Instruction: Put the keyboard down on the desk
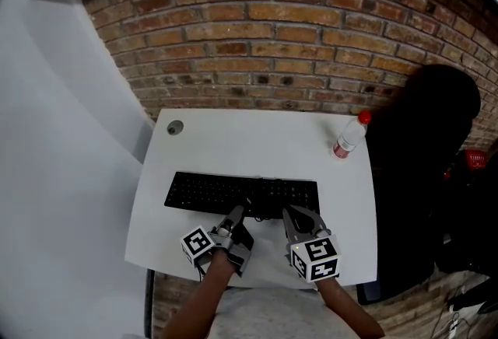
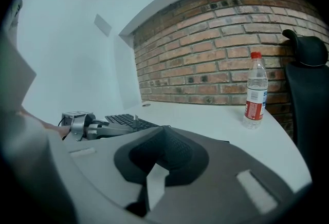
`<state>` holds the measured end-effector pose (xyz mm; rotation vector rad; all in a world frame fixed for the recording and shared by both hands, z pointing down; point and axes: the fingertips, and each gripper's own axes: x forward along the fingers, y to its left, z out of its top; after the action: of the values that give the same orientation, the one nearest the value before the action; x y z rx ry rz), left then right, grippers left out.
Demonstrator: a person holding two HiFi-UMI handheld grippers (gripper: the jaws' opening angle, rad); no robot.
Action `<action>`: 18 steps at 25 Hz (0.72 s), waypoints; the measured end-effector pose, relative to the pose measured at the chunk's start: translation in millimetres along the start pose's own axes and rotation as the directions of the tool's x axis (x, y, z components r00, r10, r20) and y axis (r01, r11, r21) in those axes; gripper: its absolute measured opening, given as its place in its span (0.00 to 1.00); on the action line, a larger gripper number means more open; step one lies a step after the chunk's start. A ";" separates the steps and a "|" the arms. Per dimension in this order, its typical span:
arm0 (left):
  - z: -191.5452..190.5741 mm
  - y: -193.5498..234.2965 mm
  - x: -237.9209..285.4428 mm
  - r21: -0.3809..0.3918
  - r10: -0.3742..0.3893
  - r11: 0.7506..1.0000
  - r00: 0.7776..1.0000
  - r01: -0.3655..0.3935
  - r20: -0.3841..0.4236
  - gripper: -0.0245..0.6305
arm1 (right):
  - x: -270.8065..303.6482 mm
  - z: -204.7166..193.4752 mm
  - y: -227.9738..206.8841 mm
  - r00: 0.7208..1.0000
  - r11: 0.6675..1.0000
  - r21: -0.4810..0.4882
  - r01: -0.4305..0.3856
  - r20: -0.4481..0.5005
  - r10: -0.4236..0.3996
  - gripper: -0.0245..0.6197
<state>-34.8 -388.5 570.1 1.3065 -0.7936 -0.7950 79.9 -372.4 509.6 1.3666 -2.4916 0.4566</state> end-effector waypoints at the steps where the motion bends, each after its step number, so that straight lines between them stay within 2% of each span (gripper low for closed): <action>1: 0.5 3.1 -1.1 0.000 0.009 1.000 1.000 -0.009 0.006 0.15 | 0.3 -1.0 -0.5 1.000 1.000 0.002 -0.001 -0.001 0.001 0.05; 6: -5.1 10.6 -1.7 -0.003 0.042 0.999 0.999 -0.042 0.012 0.18 | 0.3 -3.6 -1.9 1.000 1.000 0.014 -0.015 0.001 0.015 0.05; 10: -6.9 17.4 -4.6 -0.015 0.081 0.997 0.996 -0.080 0.023 0.30 | 0.7 -5.4 3.5 0.999 0.999 0.015 -0.034 0.003 0.034 0.05; 13: -6.9 15.5 -4.3 -0.015 0.089 0.996 0.996 -0.089 0.030 0.33 | 1.7 -5.7 5.7 0.999 0.999 0.016 -0.044 0.005 0.044 0.05; 18: -4.5 13.7 -4.0 -0.017 0.112 0.994 0.992 -0.111 0.062 0.43 | 3.8 -8.9 7.2 0.999 0.999 0.013 -0.052 0.001 0.052 0.05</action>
<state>-32.2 -381.6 583.1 1.2193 -0.9024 -0.7536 72.5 -368.2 518.1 1.3093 -2.5339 0.4840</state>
